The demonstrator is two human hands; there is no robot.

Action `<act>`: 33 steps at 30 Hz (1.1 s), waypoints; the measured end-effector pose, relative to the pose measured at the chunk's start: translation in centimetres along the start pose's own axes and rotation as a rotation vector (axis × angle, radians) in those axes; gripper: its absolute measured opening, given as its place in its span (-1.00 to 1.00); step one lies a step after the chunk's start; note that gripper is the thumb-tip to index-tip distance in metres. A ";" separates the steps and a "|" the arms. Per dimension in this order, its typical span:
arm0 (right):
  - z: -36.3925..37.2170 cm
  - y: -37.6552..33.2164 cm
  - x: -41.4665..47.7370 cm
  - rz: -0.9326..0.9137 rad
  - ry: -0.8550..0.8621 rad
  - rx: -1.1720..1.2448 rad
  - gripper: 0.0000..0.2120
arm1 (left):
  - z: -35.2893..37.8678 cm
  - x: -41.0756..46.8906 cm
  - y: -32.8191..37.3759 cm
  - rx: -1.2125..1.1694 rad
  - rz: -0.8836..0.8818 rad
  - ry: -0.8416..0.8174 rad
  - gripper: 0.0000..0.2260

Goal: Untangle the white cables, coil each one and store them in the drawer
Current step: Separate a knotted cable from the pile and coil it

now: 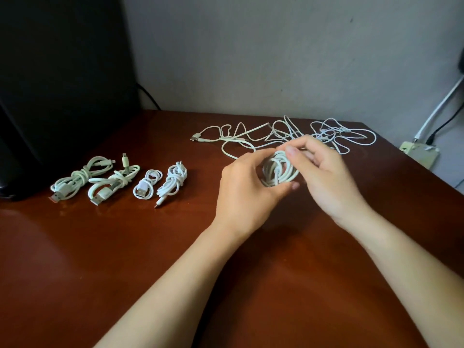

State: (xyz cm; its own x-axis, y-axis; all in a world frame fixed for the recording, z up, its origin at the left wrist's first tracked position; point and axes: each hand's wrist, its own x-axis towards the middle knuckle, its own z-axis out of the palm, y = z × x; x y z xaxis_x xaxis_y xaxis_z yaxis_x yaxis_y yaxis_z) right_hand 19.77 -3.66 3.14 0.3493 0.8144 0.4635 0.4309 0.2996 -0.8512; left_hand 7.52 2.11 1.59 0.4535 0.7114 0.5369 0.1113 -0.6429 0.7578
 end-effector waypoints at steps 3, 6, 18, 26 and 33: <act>0.0 0.3 -0.1 -0.008 0.051 -0.062 -0.87 | 0.1 -0.1 0.3 -0.008 -0.033 -0.035 -0.53; 0.1 0.6 -0.6 -0.048 0.109 -0.185 -0.74 | 0.2 -0.2 0.3 0.029 -0.009 -0.061 -0.62; -1.0 1.1 0.3 -0.016 0.204 -0.156 -0.81 | 0.0 -0.1 -0.4 0.053 0.054 -0.154 -0.35; -1.7 0.9 0.7 0.027 0.222 -0.087 -0.81 | 0.3 -0.3 -0.8 0.103 0.122 -0.073 -0.62; -0.9 1.6 0.3 -0.031 0.231 -0.186 -0.84 | 1.0 -0.6 -0.4 -0.032 -0.056 -0.091 -0.73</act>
State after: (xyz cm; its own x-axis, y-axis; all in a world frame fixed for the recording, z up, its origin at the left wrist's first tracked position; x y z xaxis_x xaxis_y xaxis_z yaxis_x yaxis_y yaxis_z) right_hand 21.33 -3.35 2.17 0.5042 0.6654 0.5504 0.5819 0.2091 -0.7859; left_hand 8.11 1.69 0.59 0.5260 0.7161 0.4588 0.1107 -0.5925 0.7980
